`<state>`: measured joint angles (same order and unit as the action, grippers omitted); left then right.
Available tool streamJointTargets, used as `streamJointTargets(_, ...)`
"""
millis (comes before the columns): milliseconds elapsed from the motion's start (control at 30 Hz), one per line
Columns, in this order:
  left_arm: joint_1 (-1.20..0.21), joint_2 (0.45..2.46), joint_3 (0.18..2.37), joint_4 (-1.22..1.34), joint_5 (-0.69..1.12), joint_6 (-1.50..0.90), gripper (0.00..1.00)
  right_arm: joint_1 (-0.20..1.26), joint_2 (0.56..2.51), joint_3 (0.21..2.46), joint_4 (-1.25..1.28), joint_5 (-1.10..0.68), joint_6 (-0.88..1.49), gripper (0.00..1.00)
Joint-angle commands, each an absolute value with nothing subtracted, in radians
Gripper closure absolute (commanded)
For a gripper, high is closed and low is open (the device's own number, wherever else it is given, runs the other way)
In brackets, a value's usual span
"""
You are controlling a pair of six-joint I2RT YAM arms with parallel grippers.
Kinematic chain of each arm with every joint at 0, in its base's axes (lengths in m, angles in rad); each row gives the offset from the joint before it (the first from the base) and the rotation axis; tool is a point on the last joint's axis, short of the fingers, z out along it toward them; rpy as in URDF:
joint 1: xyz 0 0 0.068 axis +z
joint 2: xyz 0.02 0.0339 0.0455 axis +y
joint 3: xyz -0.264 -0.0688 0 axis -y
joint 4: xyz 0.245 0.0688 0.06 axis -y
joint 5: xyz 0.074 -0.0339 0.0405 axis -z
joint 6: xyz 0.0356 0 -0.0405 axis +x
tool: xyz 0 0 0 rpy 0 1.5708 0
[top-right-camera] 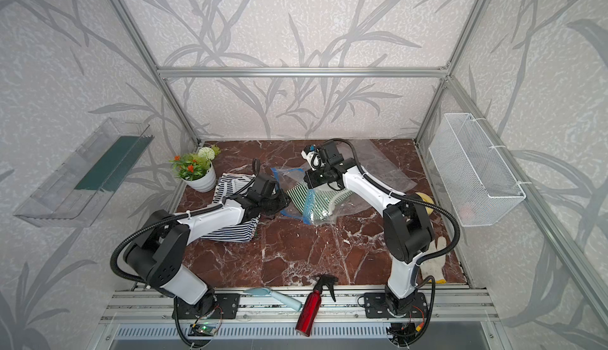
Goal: Take the tank top out of the vacuum bag
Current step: Take out the tank top from the vacuum bag.
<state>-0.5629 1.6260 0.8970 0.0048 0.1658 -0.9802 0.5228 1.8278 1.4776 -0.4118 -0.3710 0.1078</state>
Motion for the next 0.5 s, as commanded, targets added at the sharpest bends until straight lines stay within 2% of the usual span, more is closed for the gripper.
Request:
streamJointTargets(0, -0.582, 1.667, 0.914, 0.073, 0.145, -1.075, 0.71, 0.529, 1.814, 1.502, -0.409, -0.375, 0.108, 1.00)
streamJointTargets(233, -0.618, 1.740, 0.956, 0.034, 0.145, -1.198, 0.70, 0.528, 1.819, 1.502, -0.424, -0.373, 0.096, 1.00)
streamJointTargets(367, -0.619, 1.761, 0.955, 0.013, 0.165, -1.307, 0.66, 0.529, 1.818, 1.506, -0.428, -0.373, 0.097, 1.00)
streamJointTargets(467, -0.621, 1.783, 0.944, 0.095, 0.193, -1.339, 0.65, 0.528, 1.816, 1.509, -0.431, -0.374, 0.095, 1.00)
